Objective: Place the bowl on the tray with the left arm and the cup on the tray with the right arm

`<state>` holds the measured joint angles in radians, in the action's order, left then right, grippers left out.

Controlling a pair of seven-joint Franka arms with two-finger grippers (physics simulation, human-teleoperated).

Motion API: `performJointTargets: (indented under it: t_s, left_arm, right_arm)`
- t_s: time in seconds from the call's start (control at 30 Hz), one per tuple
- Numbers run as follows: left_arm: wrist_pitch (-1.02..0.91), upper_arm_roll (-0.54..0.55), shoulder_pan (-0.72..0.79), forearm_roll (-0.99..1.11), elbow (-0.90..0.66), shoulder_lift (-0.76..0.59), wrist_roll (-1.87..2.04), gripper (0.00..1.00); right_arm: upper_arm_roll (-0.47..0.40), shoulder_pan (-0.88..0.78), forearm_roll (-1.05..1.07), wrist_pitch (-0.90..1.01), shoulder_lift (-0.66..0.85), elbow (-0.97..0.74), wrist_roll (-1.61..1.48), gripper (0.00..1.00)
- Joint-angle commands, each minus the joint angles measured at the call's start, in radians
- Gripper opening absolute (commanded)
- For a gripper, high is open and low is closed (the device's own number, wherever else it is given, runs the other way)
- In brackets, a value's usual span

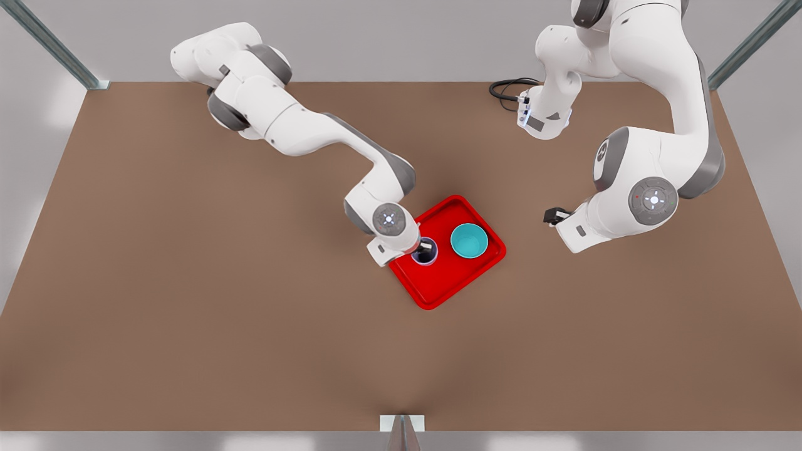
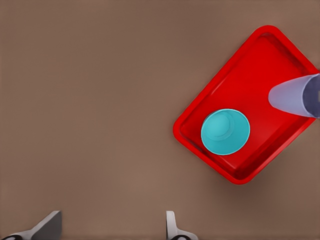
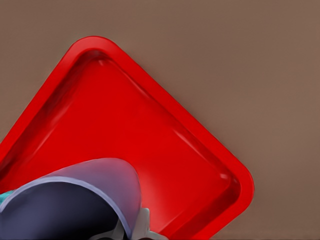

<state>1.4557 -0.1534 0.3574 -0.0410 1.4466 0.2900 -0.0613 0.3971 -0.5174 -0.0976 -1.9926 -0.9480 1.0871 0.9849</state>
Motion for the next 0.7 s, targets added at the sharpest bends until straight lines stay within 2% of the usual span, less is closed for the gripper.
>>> performJointTargets:
  t_s: [0.0,0.03,0.1,0.3,0.4,0.43,0.5,0.63,0.67]
  left_arm:
    - [0.000,0.000,0.000,0.000,0.000,0.000,0.000,1.00]
    - [0.000,0.000,0.000,0.001,0.000,0.000,-0.002,1.00]
    - [-0.002,0.001,0.000,-0.003,-0.002,-0.015,0.005,1.00]
    - [-0.080,0.003,0.000,0.001,0.003,-0.141,-0.002,1.00]
    - [-0.067,0.001,0.000,0.006,0.000,-0.130,-0.005,1.00]
    - [-0.069,0.003,0.002,0.003,0.000,-0.114,0.002,1.00]
    - [-0.066,0.001,0.002,0.001,-0.046,-0.063,0.008,1.00]
    - [-0.066,-0.002,0.000,-0.003,-0.052,-0.037,0.006,1.00]
    - [-0.072,-0.014,-0.008,-0.017,-0.063,-0.028,0.006,1.00]
  right_arm:
    - [0.000,-0.004,-0.004,0.003,-0.002,0.000,0.001,0.21]
    - [-0.001,-0.004,-0.004,0.003,-0.003,0.000,-0.002,0.32]
    - [-0.001,-0.004,-0.007,0.003,-0.002,0.008,-0.002,0.99]
    - [0.000,-0.004,-0.004,-0.011,0.008,0.016,0.009,1.00]
    - [0.002,0.005,-0.007,-0.003,0.049,0.011,0.034,1.00]
    - [-0.007,0.011,-0.013,0.009,0.118,0.025,0.034,1.00]
    - [-0.122,0.112,-0.037,0.060,0.377,0.206,-0.011,1.00]
    - [-0.116,0.530,-0.021,0.270,0.706,0.384,-0.483,1.00]
    - [-0.124,0.611,0.074,0.331,0.759,0.384,-0.600,1.00]
